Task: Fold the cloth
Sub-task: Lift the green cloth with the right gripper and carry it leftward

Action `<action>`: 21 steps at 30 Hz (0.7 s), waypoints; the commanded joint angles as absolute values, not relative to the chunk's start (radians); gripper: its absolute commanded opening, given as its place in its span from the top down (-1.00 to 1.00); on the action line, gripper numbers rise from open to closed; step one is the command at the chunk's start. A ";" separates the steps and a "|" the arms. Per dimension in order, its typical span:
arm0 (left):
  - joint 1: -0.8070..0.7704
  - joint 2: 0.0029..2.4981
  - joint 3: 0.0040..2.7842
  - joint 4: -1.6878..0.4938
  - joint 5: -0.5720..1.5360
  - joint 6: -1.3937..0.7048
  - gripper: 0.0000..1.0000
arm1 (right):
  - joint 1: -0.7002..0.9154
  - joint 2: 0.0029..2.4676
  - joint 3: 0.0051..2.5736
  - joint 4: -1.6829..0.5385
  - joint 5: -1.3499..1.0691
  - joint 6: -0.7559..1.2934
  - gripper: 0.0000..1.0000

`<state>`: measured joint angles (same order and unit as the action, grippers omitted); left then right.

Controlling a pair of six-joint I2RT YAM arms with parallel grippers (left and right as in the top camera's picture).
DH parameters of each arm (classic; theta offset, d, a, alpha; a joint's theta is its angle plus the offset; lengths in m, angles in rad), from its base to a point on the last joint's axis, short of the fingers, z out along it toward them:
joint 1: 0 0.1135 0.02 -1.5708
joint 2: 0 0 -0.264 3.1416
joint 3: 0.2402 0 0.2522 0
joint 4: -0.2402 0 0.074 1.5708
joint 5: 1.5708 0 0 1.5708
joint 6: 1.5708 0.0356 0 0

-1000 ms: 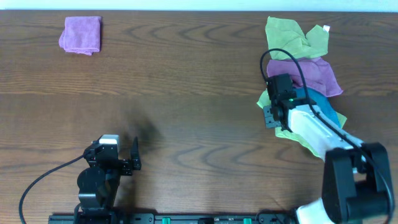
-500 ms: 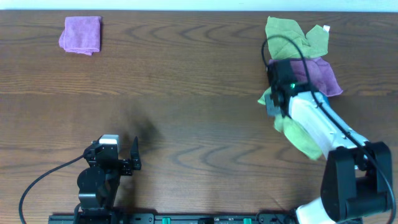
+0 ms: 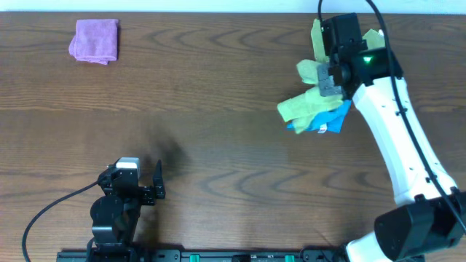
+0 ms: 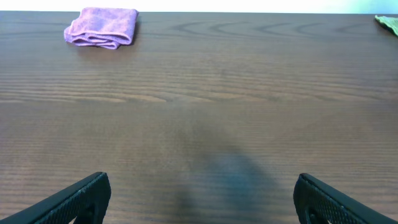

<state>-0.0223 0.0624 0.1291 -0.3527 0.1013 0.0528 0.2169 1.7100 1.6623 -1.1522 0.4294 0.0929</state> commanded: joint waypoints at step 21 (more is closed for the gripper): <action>-0.018 0.056 0.107 -0.357 0.101 0.060 -0.91 | 0.138 1.705 1.797 -1.306 0.366 0.134 0.97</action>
